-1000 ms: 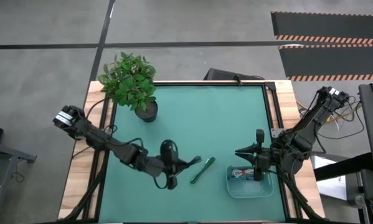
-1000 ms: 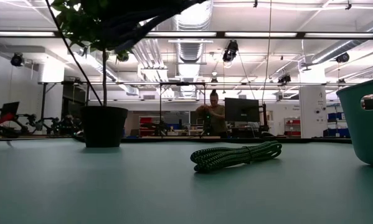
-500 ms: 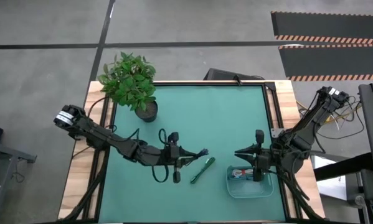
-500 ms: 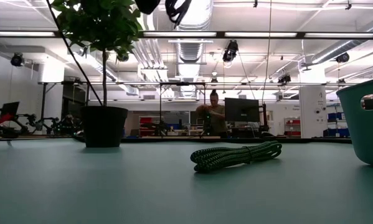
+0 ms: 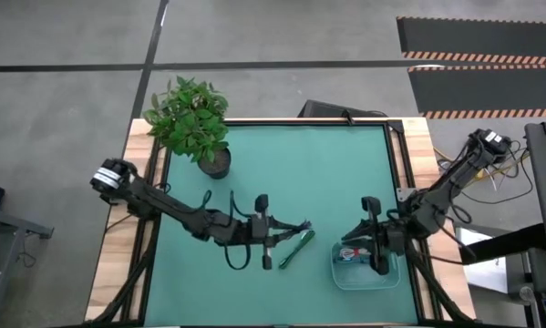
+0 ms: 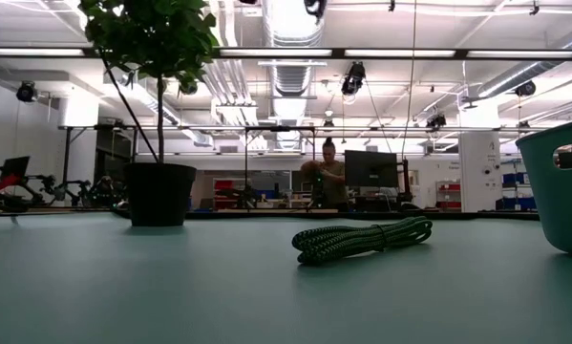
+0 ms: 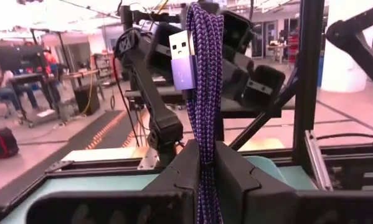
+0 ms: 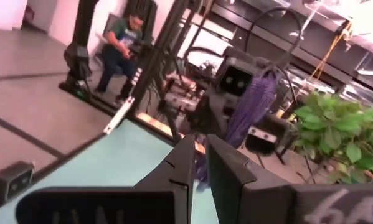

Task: Pick and place USB-C Cables
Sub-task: Put the black violet charger cable into the green bin

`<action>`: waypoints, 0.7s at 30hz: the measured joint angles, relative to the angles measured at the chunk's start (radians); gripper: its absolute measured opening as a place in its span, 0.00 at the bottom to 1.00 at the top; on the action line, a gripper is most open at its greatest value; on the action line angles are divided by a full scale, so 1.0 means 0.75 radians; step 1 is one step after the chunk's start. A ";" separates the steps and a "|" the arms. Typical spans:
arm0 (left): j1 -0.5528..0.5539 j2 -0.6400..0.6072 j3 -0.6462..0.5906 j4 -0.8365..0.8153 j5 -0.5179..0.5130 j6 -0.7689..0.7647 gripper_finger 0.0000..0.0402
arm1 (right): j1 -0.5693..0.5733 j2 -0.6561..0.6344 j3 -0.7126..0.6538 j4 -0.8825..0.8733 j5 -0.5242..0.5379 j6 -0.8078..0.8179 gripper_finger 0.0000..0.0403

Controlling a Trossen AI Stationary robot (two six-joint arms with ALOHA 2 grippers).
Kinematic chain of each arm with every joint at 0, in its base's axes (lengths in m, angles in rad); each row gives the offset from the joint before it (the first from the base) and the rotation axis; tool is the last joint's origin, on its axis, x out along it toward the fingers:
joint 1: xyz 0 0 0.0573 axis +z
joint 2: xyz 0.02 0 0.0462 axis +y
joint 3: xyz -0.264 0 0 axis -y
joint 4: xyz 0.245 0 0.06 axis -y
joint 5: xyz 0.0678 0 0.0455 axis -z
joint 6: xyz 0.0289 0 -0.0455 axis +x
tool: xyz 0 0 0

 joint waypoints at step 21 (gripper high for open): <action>0.038 0.207 0.062 0.275 -0.001 0.065 0.03 | -0.189 0.022 -0.006 0.029 0.000 0.362 0.23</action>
